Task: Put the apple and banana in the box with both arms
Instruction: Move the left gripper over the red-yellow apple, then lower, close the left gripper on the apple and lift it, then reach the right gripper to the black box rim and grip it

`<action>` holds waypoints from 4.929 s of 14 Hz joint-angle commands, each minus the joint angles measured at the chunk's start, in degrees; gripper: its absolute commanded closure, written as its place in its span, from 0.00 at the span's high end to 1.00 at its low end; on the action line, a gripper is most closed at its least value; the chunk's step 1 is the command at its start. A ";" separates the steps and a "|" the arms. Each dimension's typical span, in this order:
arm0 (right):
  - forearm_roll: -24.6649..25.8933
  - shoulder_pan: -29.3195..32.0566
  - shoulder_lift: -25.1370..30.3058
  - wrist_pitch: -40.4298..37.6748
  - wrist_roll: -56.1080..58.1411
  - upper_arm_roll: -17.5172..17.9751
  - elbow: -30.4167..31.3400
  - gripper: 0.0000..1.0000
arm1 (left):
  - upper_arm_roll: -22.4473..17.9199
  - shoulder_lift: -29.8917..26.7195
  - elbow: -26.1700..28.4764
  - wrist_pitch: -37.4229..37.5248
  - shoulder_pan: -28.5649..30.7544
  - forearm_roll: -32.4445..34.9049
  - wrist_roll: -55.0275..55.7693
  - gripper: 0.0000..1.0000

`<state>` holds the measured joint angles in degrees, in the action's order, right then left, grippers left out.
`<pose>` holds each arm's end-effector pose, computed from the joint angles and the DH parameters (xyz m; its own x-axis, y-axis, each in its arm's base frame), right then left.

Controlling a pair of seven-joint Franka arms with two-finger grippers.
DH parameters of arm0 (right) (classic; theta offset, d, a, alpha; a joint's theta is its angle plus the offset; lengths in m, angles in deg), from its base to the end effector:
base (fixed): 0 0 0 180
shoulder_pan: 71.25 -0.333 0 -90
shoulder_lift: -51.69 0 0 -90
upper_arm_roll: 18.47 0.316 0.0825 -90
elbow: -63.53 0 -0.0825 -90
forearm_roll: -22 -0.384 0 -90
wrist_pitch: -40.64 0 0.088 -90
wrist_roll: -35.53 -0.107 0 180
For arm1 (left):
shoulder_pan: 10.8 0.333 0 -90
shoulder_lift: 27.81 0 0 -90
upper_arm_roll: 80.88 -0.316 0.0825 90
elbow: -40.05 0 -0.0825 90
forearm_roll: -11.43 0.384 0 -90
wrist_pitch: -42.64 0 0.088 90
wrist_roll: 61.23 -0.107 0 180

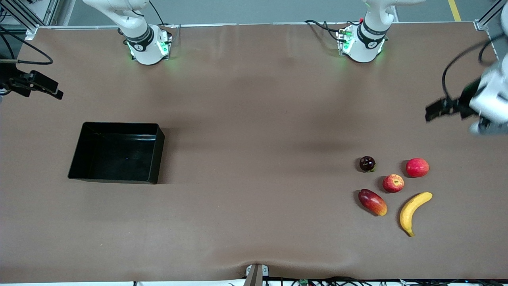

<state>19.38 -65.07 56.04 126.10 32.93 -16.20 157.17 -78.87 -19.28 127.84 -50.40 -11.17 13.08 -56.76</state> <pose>0.5211 -0.0296 0.6290 0.9916 -0.1099 -0.0687 -0.1128 -0.9928 -0.0396 0.6006 -0.0206 0.5612 0.9979 0.0351 -0.0551 0.0336 -0.9990 -0.0278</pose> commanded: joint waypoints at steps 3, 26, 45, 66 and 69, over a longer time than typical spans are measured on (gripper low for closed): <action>-0.71 0.76 -0.66 -0.64 -0.30 0.46 -0.92 1.00 | 0.19 9.64 4.12 -14.92 1.07 0.99 -6.38 1.00; -0.71 1.20 -0.75 -0.73 -0.21 0.37 -0.92 1.00 | 0.28 29.61 8.36 -41.51 4.06 -2.44 -12.29 0.67; -0.71 1.73 -1.01 -0.56 -0.12 0.46 -1.10 1.00 | 1.15 17.22 3.61 -23.95 1.77 -1.91 -4.48 0.00; -1.24 8.67 -17.52 6.21 0.05 0.37 -2.77 1.00 | 6.69 7.11 3.61 -8.82 -0.86 1.78 7.30 0.00; -1.15 8.76 -20.86 9.99 0.05 0.37 -2.50 1.00 | 7.30 6.93 3.53 -8.12 -0.69 1.78 7.48 0.00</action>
<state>18.53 -57.12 37.54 135.37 32.89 -16.59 155.92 -71.99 -10.90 130.91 -59.96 -12.02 13.78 -50.12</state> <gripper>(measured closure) 0.000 0.282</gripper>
